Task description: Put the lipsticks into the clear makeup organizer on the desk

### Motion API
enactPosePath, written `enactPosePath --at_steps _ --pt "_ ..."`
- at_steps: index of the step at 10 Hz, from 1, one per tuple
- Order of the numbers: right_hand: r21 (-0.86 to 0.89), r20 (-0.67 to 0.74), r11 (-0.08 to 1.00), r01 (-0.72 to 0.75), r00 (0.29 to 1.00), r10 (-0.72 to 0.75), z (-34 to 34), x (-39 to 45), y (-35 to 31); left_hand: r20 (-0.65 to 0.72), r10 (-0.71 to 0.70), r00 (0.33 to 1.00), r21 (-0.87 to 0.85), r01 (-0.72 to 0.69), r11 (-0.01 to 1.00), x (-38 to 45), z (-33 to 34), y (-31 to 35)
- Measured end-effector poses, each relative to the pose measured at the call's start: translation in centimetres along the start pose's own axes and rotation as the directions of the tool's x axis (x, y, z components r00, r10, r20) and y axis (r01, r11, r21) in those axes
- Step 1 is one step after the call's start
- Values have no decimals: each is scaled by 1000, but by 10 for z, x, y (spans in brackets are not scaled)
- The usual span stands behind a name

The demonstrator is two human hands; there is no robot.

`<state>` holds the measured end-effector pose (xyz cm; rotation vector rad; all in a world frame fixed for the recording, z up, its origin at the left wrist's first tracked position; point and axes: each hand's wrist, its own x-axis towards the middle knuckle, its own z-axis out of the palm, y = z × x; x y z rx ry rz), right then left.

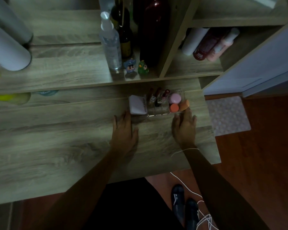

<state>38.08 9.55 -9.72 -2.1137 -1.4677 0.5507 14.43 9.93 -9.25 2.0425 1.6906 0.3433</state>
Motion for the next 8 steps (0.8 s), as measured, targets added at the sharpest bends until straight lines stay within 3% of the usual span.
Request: enactPosePath --at_steps 2,6,8 --pt "30 -54 999 -28 998 30 8 -21 -1 16 -13 1000 12 13 1000 -14 12 6" --pt "-153 -8 988 -5 1000 4 19 -29 5 35 13 999 -36 -12 999 -16 21 6" --pt "-268 -33 963 -15 999 7 25 -43 5 -3 12 1000 38 -12 999 -42 27 -4"
